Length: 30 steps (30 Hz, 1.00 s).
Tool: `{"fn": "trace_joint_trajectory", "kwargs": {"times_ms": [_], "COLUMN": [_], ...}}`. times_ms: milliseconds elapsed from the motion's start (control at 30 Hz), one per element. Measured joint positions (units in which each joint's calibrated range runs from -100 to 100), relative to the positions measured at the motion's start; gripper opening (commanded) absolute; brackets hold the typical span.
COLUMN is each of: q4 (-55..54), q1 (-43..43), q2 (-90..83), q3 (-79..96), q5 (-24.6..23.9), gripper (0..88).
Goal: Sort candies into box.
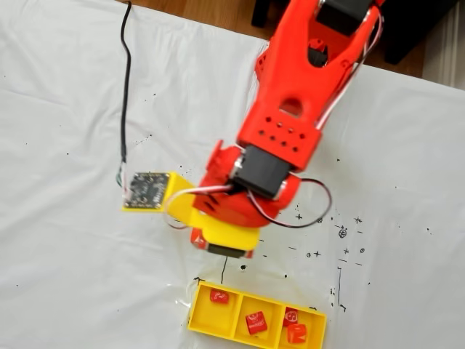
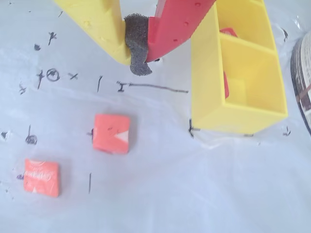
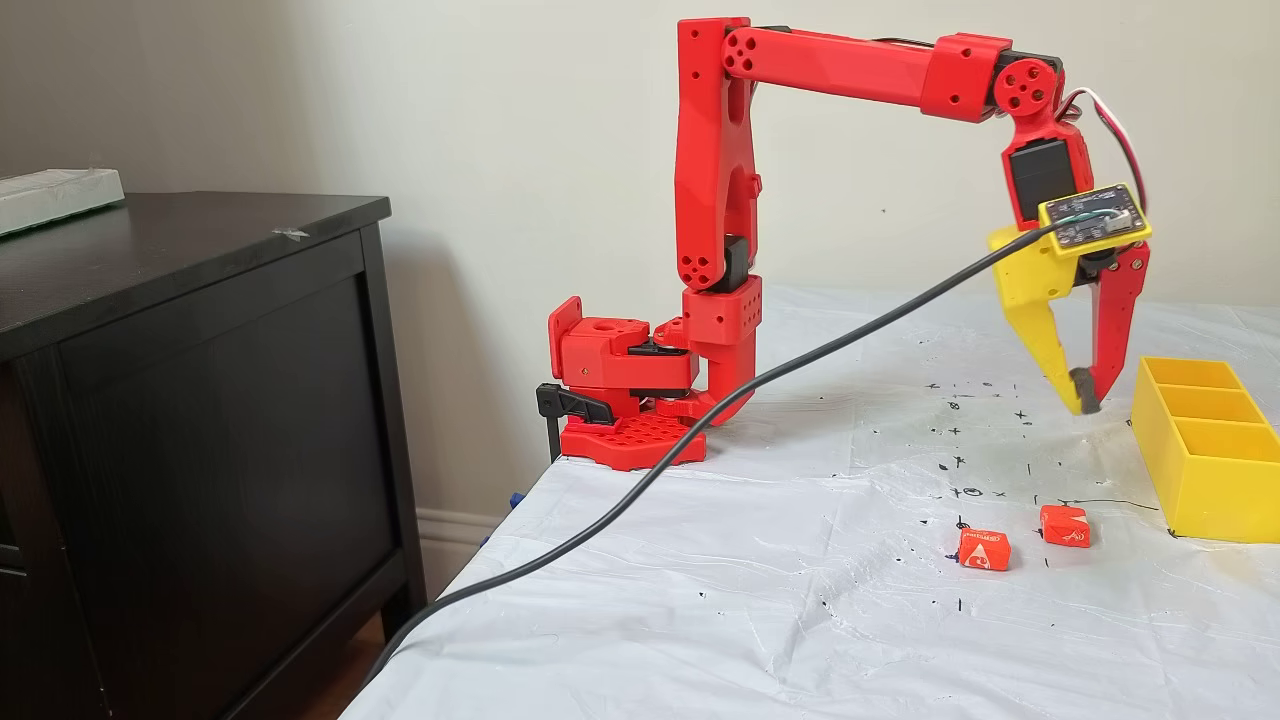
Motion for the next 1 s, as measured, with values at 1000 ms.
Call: {"fn": "trace_joint_trajectory", "kwargs": {"times_ms": [1000], "q4": [6.83], "q1": [6.34], "q2": [12.47], "q3": [-6.56], "q5": [5.91], "gripper": [31.2]}}
